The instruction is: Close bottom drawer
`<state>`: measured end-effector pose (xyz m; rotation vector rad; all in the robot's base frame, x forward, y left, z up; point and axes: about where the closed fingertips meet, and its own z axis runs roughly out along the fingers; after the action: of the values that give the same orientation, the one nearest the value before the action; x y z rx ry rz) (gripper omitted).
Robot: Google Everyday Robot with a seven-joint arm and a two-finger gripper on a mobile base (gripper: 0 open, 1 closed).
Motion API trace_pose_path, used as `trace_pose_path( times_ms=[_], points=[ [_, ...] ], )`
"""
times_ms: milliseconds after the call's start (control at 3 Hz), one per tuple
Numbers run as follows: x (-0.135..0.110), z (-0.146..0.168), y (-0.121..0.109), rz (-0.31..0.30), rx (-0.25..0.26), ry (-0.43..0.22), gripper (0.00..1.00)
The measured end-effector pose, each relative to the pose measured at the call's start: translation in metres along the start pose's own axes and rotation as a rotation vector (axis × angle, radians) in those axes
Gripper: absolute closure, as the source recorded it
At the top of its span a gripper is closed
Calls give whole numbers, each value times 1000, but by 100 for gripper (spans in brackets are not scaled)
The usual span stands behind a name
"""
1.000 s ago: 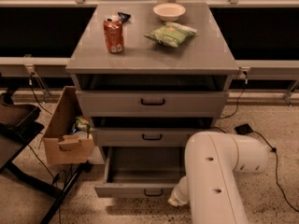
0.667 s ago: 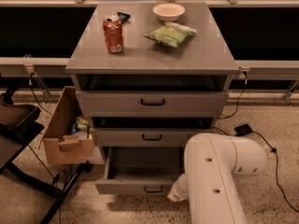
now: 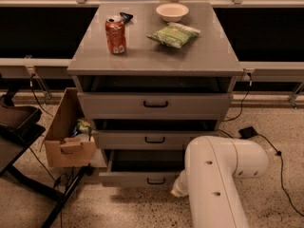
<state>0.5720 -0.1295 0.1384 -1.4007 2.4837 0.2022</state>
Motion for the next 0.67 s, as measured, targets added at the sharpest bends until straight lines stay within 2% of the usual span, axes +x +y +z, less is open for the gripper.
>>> trace_pose_path(
  times_ms=[333,667],
  points=[
    [1,17,-30,-109,-26,68,100],
    [2,21,-35,-135,-39,87,100]
  ],
)
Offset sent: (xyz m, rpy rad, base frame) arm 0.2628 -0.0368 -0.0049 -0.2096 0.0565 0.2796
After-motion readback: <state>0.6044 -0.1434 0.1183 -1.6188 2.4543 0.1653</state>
